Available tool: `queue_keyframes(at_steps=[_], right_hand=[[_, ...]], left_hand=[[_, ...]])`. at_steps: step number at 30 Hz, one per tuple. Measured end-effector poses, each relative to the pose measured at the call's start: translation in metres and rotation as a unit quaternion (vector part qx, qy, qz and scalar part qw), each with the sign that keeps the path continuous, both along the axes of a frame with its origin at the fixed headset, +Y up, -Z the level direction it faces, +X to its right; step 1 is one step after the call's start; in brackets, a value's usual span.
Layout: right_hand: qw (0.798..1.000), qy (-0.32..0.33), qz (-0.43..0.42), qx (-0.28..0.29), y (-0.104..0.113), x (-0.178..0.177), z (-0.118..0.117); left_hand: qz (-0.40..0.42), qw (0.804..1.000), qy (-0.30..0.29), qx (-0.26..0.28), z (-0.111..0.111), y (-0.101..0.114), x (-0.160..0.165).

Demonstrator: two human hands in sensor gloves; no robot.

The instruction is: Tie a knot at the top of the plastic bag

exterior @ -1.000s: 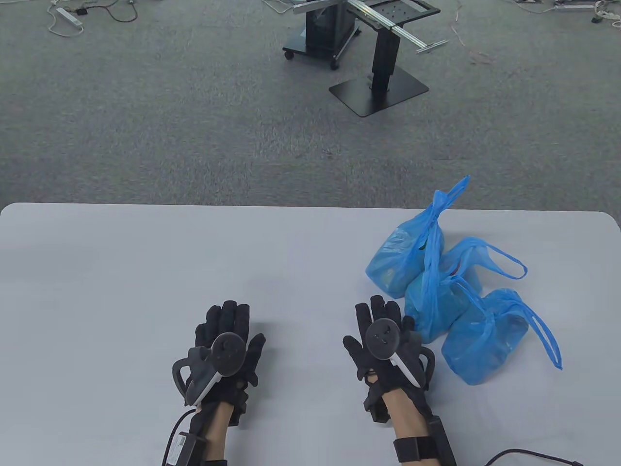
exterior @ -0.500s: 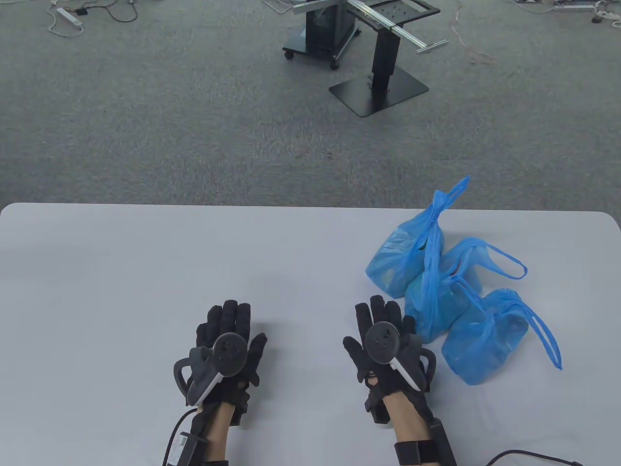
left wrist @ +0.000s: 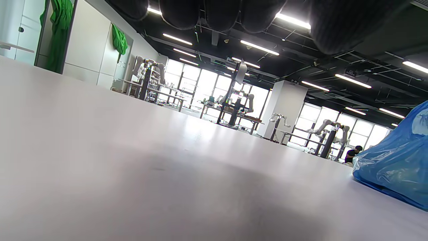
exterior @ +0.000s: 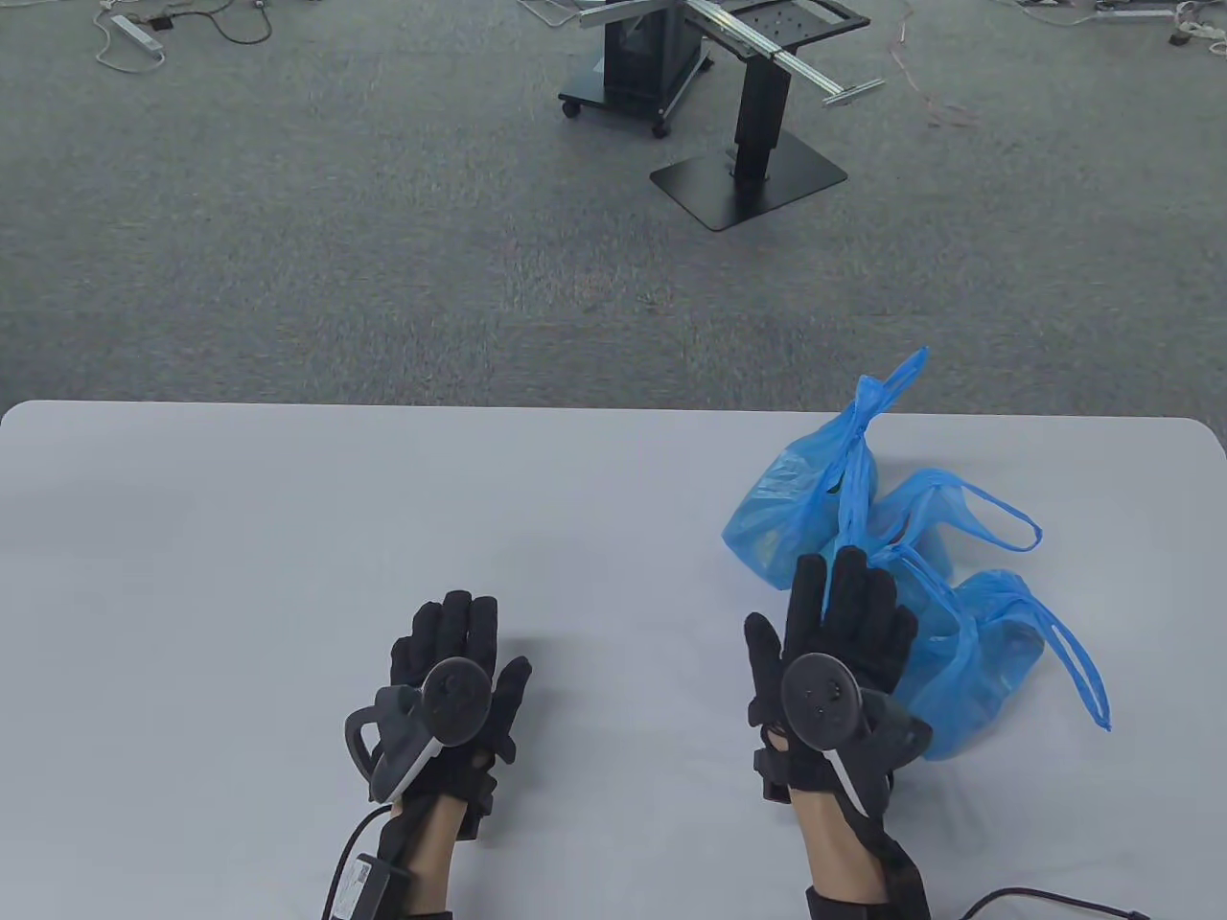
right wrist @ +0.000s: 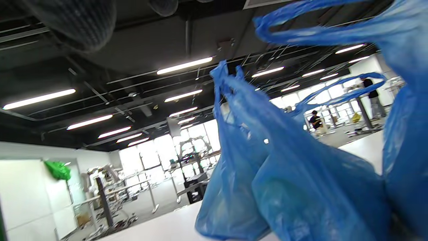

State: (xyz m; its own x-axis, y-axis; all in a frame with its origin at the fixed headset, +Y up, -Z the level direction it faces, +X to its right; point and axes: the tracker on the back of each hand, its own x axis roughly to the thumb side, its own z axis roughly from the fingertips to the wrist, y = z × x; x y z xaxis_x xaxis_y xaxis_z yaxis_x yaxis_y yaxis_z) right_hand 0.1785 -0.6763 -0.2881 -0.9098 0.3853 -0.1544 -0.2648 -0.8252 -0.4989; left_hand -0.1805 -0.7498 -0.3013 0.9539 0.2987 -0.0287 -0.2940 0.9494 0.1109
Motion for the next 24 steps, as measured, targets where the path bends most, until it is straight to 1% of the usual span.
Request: queue_keyframes(at_steps=[5,11,18,24], right_hand=[[0.995,-0.092,-0.035,-0.002,-0.002,0.035,0.005],[0.984,-0.148,-0.099,-0.011,-0.009,0.067,0.006],[0.962,-0.197,-0.176,-0.063,-0.041,0.099,0.002],[0.940,-0.218,-0.238,-0.106,-0.070,0.118,-0.002]], left_hand=[[0.002,1.000,-0.005,0.002,0.001,0.001,0.003],[0.003,1.000,-0.006,-0.002,0.001,0.001,0.004],[0.004,1.000,-0.006,-0.002,0.001,0.001,0.004],[0.006,1.000,-0.008,-0.004,0.002,0.001,0.005]])
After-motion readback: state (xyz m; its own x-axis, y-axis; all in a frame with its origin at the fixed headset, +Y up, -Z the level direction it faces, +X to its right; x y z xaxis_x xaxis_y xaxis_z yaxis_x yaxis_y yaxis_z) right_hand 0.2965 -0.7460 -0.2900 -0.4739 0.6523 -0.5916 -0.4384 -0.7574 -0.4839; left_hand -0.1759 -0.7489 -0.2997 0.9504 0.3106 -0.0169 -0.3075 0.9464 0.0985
